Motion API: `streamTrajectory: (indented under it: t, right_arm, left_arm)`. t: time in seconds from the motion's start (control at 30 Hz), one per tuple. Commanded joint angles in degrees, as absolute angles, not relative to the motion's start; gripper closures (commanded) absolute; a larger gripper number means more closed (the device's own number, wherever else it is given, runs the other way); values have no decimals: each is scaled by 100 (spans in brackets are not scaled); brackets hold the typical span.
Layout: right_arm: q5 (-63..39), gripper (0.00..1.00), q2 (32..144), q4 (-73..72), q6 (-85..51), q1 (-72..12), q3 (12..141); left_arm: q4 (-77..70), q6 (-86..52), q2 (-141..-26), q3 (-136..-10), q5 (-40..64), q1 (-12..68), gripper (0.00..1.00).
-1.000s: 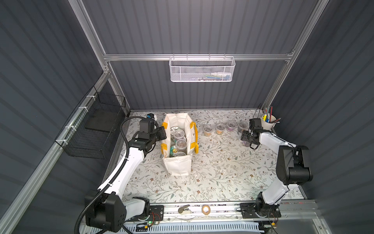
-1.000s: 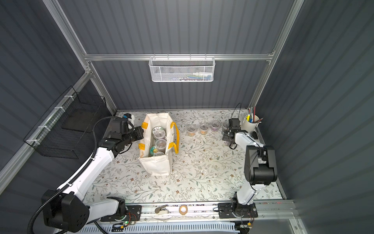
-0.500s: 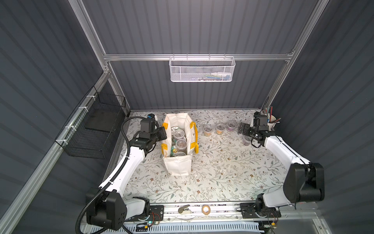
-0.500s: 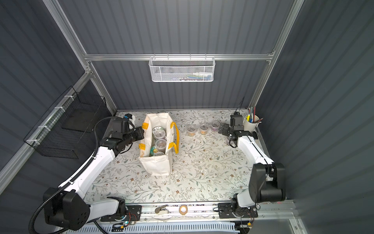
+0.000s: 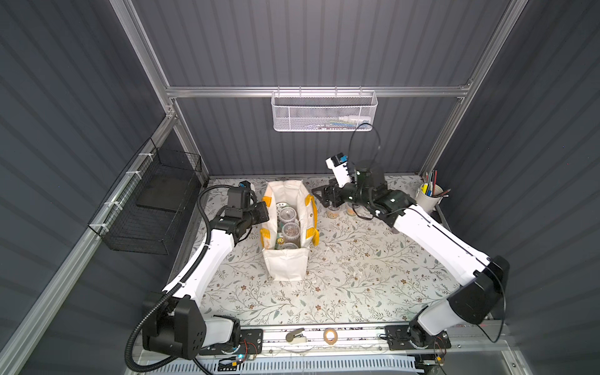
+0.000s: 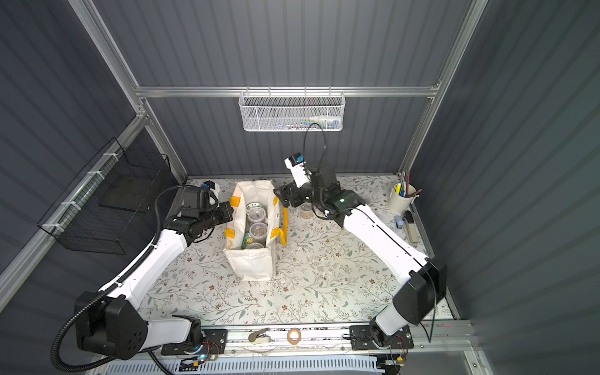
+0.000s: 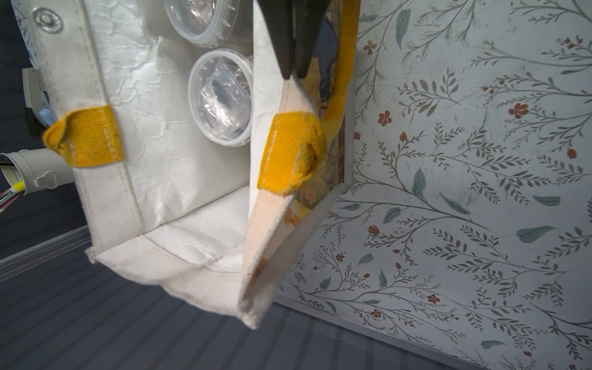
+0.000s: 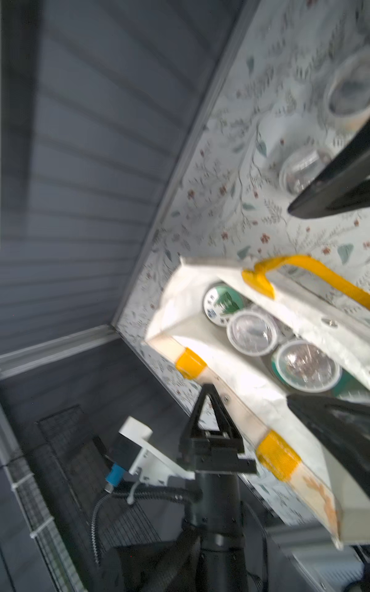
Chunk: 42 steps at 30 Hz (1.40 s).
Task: Take out the seed jars from the canvas bag
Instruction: Place the seed jar at the center of the board, then pick up the seed jar from the canvas bag.
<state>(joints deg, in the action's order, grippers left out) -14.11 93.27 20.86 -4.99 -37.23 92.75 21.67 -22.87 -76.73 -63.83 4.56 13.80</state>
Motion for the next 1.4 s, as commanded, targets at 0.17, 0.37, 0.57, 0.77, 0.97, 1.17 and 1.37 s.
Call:
streamTrajectory:
  t: [0.17, 0.37, 0.57, 0.77, 0.97, 1.17, 1.37]
  right_arm:
    - [-1698, 15, 10751, 3331, -78, -4085, 10732]
    - [-1039, 9, 11794, 3984, 118, -4249, 11933]
    - [-763, 3, 12268, 3967, 27, -4283, 12290]
    - [-386, 2, 12680, 4236, 110, -4373, 12717]
    - [-421, 2, 12909, 4373, 66, -4370, 12863]
    - [-486, 2, 13083, 4406, 0, -4374, 12906]
    - [-575, 2, 13273, 4550, -42, -4368, 13048]
  left_arm:
    - [2583, -2063, -7954, -6904, 836, 1371, 100]
    - [2488, -2197, -7957, -6996, 978, 1371, 100]
    - [2537, -2171, -8122, -7215, 1050, 1371, 100]
    - [2425, -2253, -8201, -7220, 1117, 1371, 100]
    - [2259, -2398, -8284, -7177, 1246, 1372, 100]
    - [2258, -2364, -8357, -7236, 1277, 1371, 100]
    - [2285, -2340, -8352, -7277, 1279, 1371, 100]
